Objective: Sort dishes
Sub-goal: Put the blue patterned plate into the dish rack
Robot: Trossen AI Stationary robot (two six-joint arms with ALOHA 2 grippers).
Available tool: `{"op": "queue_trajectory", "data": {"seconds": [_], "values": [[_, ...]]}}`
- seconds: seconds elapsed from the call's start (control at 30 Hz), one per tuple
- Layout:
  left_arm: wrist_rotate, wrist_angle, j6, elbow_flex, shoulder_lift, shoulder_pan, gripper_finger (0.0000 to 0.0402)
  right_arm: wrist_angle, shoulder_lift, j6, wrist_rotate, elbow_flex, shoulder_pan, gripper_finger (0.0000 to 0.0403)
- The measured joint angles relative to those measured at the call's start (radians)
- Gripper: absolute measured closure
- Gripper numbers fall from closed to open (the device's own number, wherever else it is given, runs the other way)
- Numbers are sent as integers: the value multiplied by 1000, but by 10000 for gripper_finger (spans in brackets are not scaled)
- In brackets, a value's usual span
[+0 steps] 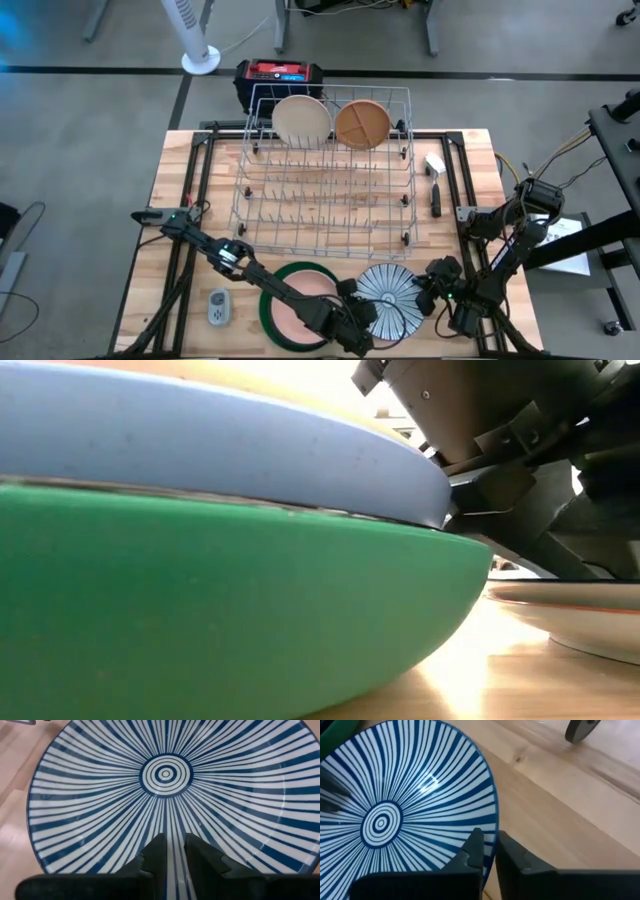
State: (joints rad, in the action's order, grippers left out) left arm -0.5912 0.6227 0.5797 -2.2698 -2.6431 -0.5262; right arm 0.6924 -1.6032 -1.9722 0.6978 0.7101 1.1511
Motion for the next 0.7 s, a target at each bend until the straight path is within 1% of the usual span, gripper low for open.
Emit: {"op": "queue_trajectory", "data": {"seconds": [0.2, 0.33, 0.47, 0.7], "values": [[6, 21, -63, -53, -7, 0, 336, 15, 6, 11, 6, 0, 0, 402], [5, 26, -101, -82, -10, 4, 336, 30, 7, 33, 21, 9, 0, 401], [1, 42, -104, -82, -8, 4, 336, 53, 7, 75, 26, 32, 1, 400], [3, 58, -104, -82, -2, 2, 336, 122, 10, 68, 28, 75, 1, 401]]}}
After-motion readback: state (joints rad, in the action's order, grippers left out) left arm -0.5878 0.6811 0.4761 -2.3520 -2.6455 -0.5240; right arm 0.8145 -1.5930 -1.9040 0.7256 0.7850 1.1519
